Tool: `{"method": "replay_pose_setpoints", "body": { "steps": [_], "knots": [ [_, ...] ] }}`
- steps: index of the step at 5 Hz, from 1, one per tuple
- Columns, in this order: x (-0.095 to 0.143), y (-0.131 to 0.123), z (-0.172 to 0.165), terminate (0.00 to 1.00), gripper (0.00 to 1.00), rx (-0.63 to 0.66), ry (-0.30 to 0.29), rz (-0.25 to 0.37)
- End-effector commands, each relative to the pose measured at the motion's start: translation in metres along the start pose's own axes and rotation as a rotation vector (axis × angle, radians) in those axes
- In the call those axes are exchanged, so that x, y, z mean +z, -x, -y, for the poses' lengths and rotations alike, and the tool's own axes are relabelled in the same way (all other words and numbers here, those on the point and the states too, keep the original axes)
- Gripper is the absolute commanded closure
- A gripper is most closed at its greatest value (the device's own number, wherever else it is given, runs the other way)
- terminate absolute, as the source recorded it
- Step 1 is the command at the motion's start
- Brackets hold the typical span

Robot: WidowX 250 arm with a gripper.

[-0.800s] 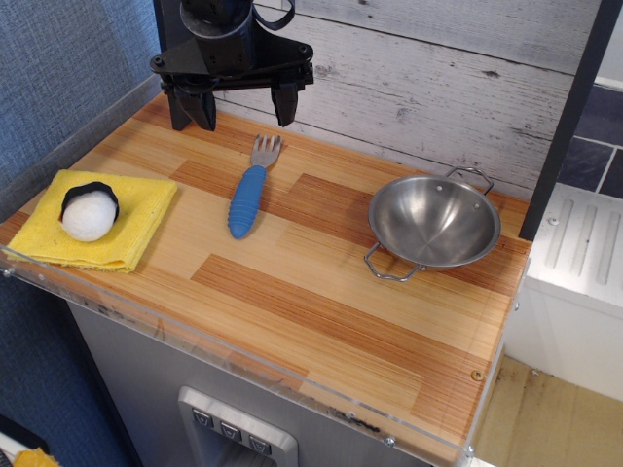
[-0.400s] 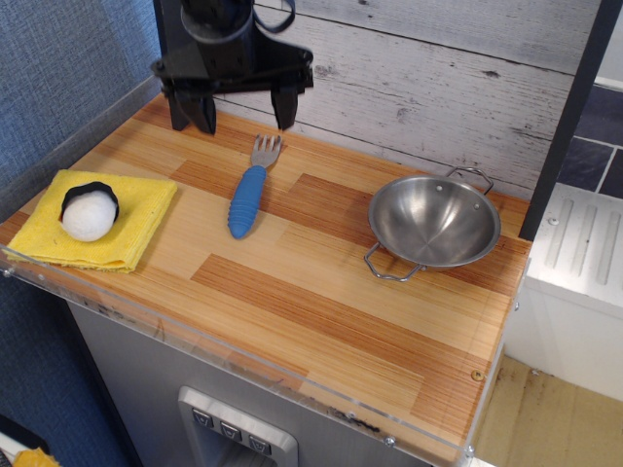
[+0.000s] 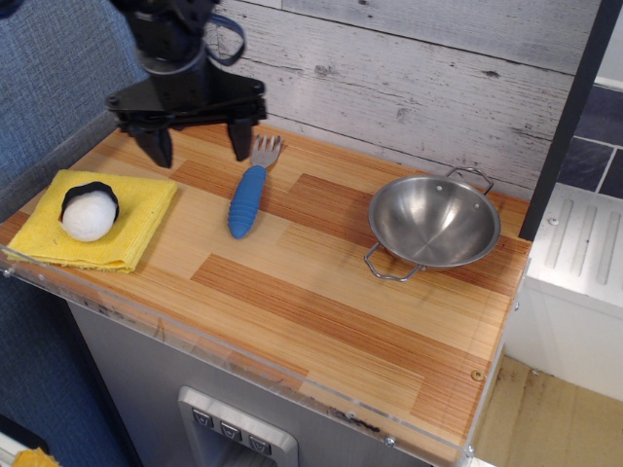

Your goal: Pick up the white fruit from the yellow cloth and place it on left corner

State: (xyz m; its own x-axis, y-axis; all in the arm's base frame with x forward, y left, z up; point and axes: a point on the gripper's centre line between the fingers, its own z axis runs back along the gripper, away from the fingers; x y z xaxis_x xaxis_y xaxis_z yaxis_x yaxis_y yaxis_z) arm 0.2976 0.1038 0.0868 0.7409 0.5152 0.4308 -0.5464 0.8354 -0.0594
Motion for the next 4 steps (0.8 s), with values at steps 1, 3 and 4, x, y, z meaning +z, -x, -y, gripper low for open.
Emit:
{"method": "replay_pose_setpoints", "body": {
  "steps": [1,3,4],
  "knots": [
    [0.006,-0.015,-0.055,0.00,0.00,0.046,-0.075,0.025],
    [-0.007,-0.009,-0.094,0.00,0.00,0.100,-0.140,-0.016],
    [-0.017,-0.003,-0.101,0.00,0.00,0.104,-0.160,-0.045]
  ]
}}
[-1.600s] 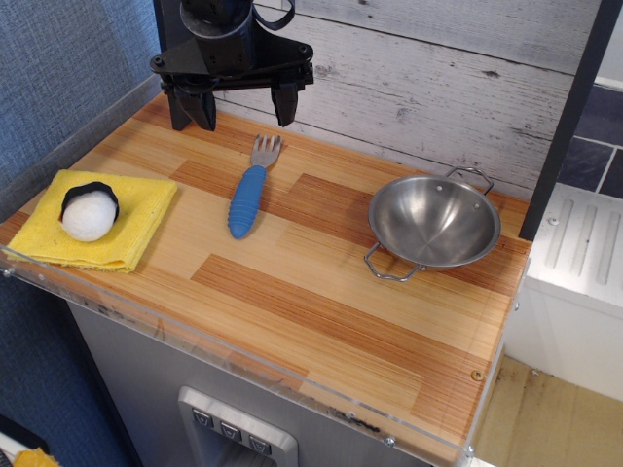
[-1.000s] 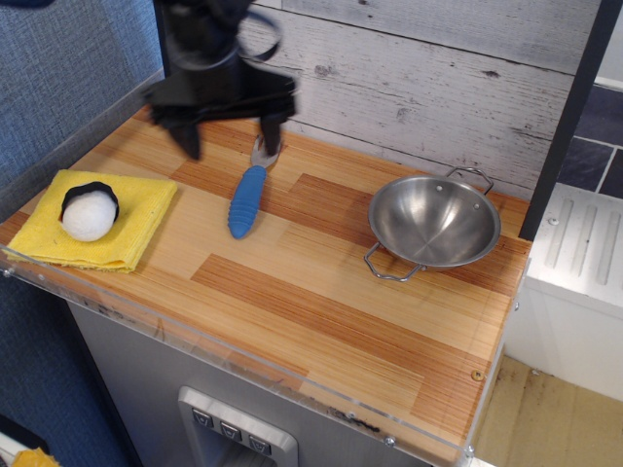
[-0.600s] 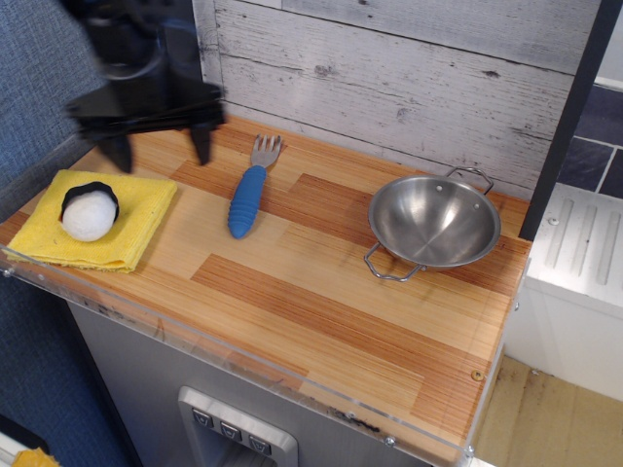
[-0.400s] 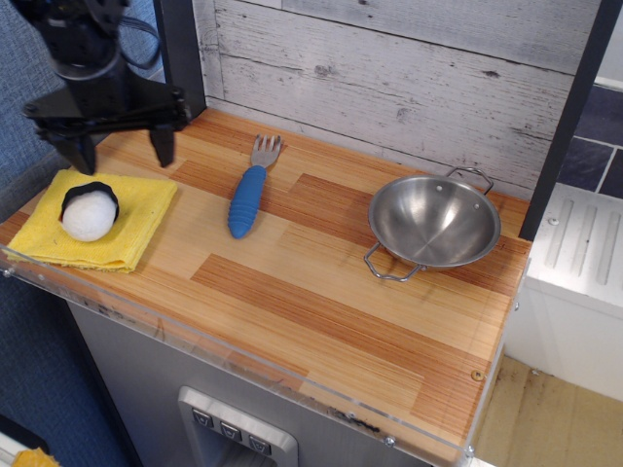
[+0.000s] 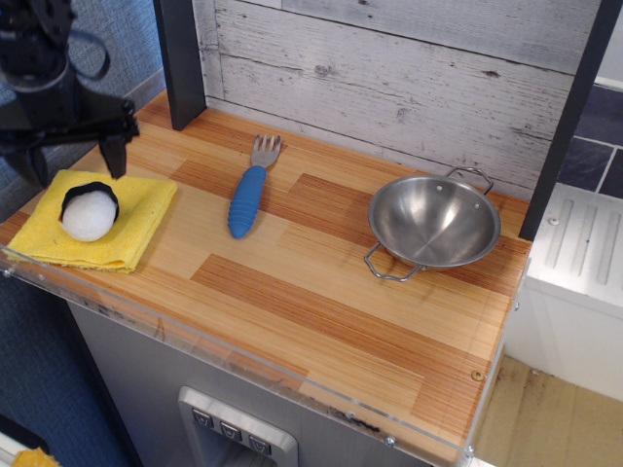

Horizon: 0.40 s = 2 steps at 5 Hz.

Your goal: Pick up the white fruit from the yellow cloth and place it on left corner

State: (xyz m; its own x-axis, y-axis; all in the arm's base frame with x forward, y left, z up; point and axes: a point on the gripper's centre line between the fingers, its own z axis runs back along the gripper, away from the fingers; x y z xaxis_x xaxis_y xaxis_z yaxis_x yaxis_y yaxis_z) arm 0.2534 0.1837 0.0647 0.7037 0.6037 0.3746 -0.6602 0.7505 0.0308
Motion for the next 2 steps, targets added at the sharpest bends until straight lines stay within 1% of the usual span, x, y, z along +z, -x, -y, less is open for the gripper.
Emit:
{"method": "replay_pose_setpoints", "body": {
  "steps": [1,2],
  "knots": [
    [-0.0119,0.0002,-0.0077,0.00,0.00,0.012,-0.030,-0.017],
    [-0.0200,0.0046,-0.0038,0.00,0.00,0.012,-0.023,-0.026]
  ]
}}
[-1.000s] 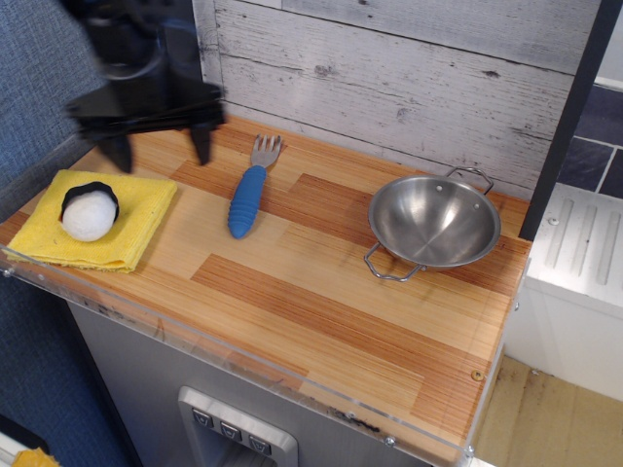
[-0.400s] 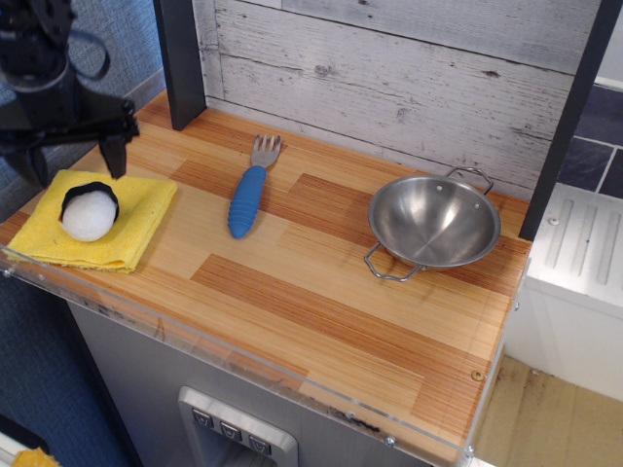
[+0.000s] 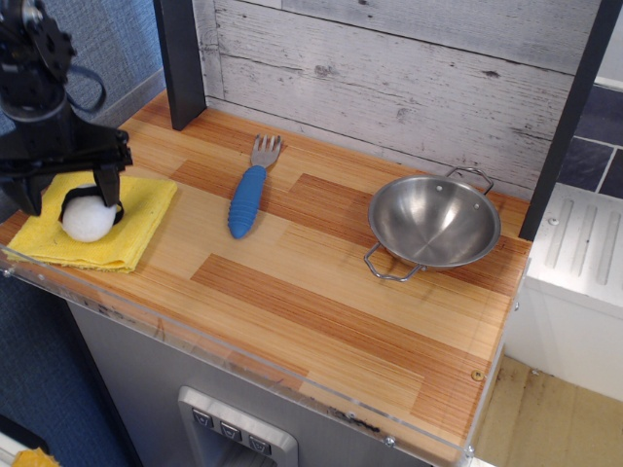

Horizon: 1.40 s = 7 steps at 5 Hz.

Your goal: Pick up the white fruit from the yellow cloth and place it on left corner

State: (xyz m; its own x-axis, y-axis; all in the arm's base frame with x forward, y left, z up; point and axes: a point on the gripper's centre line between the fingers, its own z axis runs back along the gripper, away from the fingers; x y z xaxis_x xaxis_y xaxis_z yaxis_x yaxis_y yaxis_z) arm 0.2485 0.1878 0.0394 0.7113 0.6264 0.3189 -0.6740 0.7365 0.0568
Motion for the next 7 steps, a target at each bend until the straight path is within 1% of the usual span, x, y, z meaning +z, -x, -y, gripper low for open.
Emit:
{"method": "replay_pose_setpoints", "body": {
  "steps": [1,2,4,5,6,7],
  "knots": [
    [-0.004,0.001,0.006,0.00,0.00,0.002,0.013,0.024],
    [-0.004,0.002,0.008,0.00,1.00,0.001,0.008,0.026],
    [-0.001,0.000,0.010,0.00,1.00,-0.006,0.018,0.029],
    [0.022,-0.009,0.012,0.00,1.00,0.024,0.030,0.093],
    [0.046,-0.022,0.019,0.00,1.00,0.016,0.056,0.143],
    [0.057,-0.032,0.028,0.00,1.00,0.008,0.079,0.172]
  ]
}}
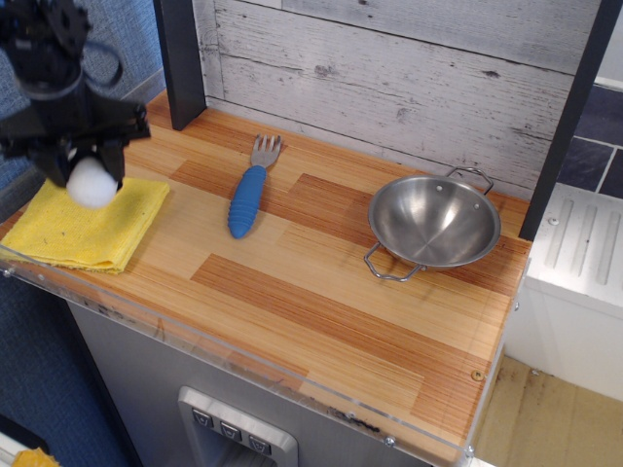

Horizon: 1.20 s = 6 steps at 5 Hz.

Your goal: Pick up the white fruit from the yellow cloth and place it on left corner

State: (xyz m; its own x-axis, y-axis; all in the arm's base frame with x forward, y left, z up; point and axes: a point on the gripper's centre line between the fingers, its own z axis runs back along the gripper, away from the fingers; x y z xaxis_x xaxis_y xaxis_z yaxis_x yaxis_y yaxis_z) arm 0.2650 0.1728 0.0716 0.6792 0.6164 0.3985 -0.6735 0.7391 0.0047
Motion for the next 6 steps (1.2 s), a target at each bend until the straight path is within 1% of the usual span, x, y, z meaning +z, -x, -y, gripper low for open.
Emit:
{"method": "replay_pose_setpoints", "body": {
  "steps": [1,2,3,4,5,6],
  "knots": [
    [0.016,-0.041,0.027,0.00,1.00,-0.029,0.080,0.099],
    [0.004,-0.062,0.043,0.00,1.00,-0.056,0.099,0.102],
    [-0.012,-0.076,0.058,0.00,1.00,-0.089,0.099,0.098],
    [-0.028,-0.078,0.067,0.00,1.00,-0.110,0.097,0.069],
    [-0.044,-0.071,0.073,0.00,1.00,-0.121,0.096,0.037],
    [-0.059,-0.064,0.075,0.00,1.00,-0.124,0.113,-0.001]
  ]
}}
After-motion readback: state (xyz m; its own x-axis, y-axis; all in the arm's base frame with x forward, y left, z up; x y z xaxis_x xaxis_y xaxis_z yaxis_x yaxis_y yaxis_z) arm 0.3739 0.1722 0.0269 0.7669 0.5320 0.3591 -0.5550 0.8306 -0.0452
